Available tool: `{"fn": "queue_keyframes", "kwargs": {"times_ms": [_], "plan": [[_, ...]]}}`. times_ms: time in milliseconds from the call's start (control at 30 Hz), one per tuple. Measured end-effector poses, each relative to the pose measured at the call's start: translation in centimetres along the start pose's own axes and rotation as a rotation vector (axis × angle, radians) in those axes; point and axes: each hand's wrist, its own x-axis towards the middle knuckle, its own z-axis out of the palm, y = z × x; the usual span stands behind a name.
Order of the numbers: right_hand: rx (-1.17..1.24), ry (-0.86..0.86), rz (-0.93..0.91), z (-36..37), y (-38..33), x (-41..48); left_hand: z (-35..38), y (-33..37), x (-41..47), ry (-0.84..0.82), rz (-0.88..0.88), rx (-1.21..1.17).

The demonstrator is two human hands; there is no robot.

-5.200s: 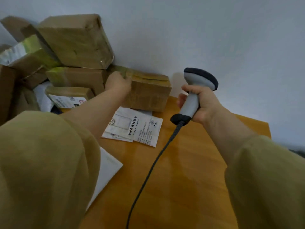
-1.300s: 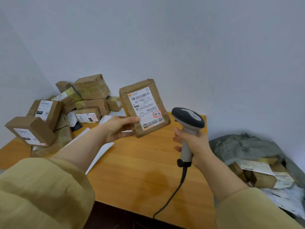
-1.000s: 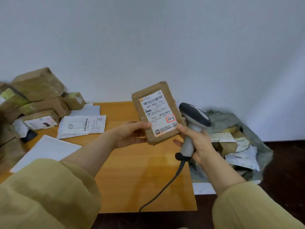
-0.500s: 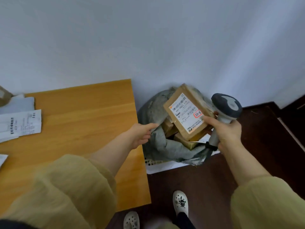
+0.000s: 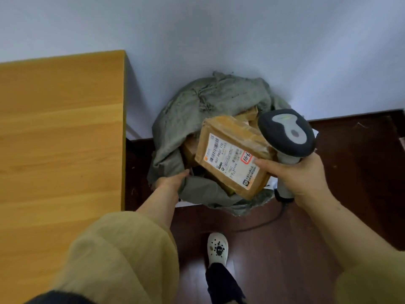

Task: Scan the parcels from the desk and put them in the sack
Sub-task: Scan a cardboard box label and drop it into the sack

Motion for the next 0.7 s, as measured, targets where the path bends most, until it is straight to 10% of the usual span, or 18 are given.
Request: {"fn": "queue_keyframes", "kwargs": {"times_ms": [700], "plan": [[-0.951, -0.715, -0.386, 10.3, -4.7, 2.0, -6.3, 0.0, -7.3, -0.007, 0.321, 0.204]]}}
